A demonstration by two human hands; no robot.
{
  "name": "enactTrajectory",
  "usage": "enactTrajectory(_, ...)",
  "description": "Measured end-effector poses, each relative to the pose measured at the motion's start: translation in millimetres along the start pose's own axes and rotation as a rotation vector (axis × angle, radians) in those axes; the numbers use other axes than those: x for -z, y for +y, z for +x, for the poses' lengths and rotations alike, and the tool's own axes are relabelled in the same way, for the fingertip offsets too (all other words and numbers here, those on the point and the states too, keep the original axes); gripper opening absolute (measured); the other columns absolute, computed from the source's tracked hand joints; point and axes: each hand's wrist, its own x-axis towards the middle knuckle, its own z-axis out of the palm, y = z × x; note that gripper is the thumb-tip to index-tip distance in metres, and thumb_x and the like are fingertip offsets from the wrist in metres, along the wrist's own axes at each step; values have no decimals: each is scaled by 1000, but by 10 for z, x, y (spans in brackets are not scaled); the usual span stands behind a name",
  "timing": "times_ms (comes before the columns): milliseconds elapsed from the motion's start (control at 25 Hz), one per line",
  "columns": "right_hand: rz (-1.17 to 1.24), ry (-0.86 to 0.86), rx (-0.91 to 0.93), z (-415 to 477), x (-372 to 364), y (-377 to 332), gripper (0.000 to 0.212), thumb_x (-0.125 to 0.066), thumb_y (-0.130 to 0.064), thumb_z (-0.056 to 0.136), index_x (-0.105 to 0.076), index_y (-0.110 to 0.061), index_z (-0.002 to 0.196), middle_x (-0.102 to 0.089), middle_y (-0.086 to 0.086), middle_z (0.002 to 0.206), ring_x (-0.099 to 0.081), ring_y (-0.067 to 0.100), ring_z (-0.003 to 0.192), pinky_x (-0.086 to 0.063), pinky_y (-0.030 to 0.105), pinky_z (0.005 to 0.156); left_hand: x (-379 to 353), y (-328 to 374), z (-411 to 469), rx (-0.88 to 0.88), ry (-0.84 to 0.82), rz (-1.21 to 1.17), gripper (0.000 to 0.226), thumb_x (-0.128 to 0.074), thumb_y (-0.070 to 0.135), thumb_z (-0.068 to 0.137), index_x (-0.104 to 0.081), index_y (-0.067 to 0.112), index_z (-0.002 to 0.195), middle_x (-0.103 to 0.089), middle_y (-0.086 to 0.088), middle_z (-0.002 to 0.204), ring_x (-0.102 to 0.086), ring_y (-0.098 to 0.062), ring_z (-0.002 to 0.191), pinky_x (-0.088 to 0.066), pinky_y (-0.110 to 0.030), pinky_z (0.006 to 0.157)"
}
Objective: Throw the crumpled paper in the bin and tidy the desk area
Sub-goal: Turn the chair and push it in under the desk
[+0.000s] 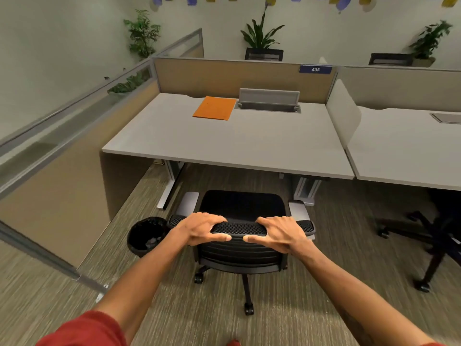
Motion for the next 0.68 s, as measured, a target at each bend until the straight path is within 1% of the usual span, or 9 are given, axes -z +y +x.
enactTrajectory(160, 8, -15, -15, 449, 73, 160, 88, -17, -96, 75, -59, -25, 104, -62, -4, 76, -57, 16, 66, -45, 34, 65, 194, -275, 365, -20, 22, -38, 86, -25, 89, 80, -53, 28, 134, -66, 8, 123, -63, -14, 106, -50, -37, 86)
enactTrajectory(280, 28, -2, -10, 763, 123, 250, 85, -22, -94, 77, -59, -27, 114, -63, -4, 78, -56, 16, 67, -39, 33, 62, 299, -485, 586, -18, 34, -47, 86, -25, 88, 81, -53, 28, 135, -67, 8, 121, -63, -13, 104, -49, -36, 85)
enactTrajectory(320, 36, 1, -9, 867, 135, 276, 85, -23, -94, 77, -60, -27, 115, -64, -3, 79, -55, 15, 67, -39, 33, 63, 322, -559, 658, -19, 36, -52, 85, -26, 88, 81, -54, 28, 134, -67, 8, 120, -63, -12, 103, -49, -36, 85)
enactTrajectory(440, 43, 15, 1, 1144, 160, 351, 84, -23, -94, 76, -62, -28, 109, -65, -5, 79, -49, 12, 65, -39, 33, 63, 406, -741, 828, -11, 36, -70, 82, -28, 87, 82, -53, 29, 134, -67, 9, 121, -63, -12, 104, -49, -36, 87)
enactTrajectory(520, 34, 27, -6, 1322, 175, 386, 85, -22, -95, 74, -62, -28, 107, -64, -6, 77, -50, 12, 65, -37, 33, 62, 466, -880, 951, -17, 37, -75, 80, -28, 87, 83, -53, 30, 134, -66, 11, 122, -63, -11, 104, -49, -36, 87)
enactTrajectory(600, 29, 36, -15, 1489, 171, 404, 85, -22, -95, 74, -62, -28, 107, -62, -7, 74, -52, 13, 64, -37, 33, 61, 517, -1013, 1045, -30, 40, -74, 76, -30, 84, 84, -53, 31, 133, -65, 12, 123, -62, -9, 105, -48, -33, 85)
enactTrajectory(680, 33, 35, -20, 1659, 168, 393, 86, -22, -95, 75, -63, -26, 105, -60, -7, 72, -52, 13, 63, -40, 34, 61, 574, -1156, 1108, -30, 56, -60, 71, -32, 81, 86, -52, 32, 134, -63, 14, 125, -61, -8, 105, -47, -31, 82)
